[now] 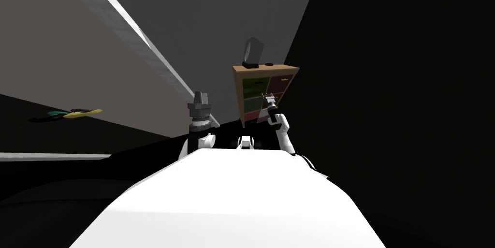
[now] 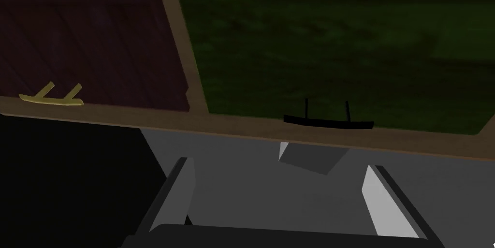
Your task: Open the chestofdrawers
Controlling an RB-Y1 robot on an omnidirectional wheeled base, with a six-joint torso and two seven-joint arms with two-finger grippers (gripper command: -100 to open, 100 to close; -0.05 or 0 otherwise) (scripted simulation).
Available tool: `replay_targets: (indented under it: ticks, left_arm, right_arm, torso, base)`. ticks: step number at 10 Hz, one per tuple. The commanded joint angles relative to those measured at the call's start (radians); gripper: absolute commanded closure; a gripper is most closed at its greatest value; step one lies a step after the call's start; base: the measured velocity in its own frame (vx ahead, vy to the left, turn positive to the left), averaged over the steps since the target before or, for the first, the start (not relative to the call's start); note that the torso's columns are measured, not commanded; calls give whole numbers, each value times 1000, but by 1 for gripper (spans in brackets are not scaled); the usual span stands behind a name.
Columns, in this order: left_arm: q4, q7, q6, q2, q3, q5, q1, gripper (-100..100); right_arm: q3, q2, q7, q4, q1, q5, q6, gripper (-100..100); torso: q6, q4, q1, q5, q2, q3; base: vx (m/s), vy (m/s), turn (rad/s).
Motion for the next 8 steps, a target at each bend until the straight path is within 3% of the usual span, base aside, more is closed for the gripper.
replay_targets:
  ticks: [1, 2, 3, 5, 6, 7, 8]
  left_arm:
    - [0, 0, 0, 0, 0, 0, 0, 0]
    - [0, 0, 0, 0, 0, 0, 0, 0]
    - [0, 0, 0, 0, 0, 0, 0, 0]
    - [0, 0, 0, 0, 0, 0, 0, 0]
    - [0, 0, 0, 0, 0, 0, 0, 0]
    - [0, 0, 0, 0, 0, 0, 0, 0]
    - [0, 0, 0, 0, 0, 0, 0, 0]
  right_arm:
    - [0, -11, 53, 45, -51, 59, 38, -100]
    - [-2, -21, 93, 89, -93, 98, 67, -100]
    - [-2, -21, 98, 89, -93, 105, 67, -100]
    - [-5, -44, 167, 162, -163, 176, 122, -100]
    - [-5, -44, 183, 175, -173, 193, 122, -100]
    - [-6, -56, 218, 217, -210, 229, 148, -100]
    - [-6, -56, 224, 217, -210, 235, 148, -100]
  torso:
    - [-1, 0, 0, 0, 0, 0]
    - [0, 0, 0, 0, -1, -1]
    - [-1, 0, 0, 0, 0, 0]
    - [-1, 0, 1, 0, 0, 0]
    - [-1, 0, 0, 0, 1, 1]
    - [0, 0, -1, 0, 0, 0]
    - [-1, 0, 0, 0, 0, 0]
  base:
    - [-46, -17, 114]
    - [-61, -24, 182]
    - [-54, -18, 113]
    - [-77, -14, 243]
    - [-72, -22, 88]
    - [-75, -18, 142]
    - [-54, -9, 120]
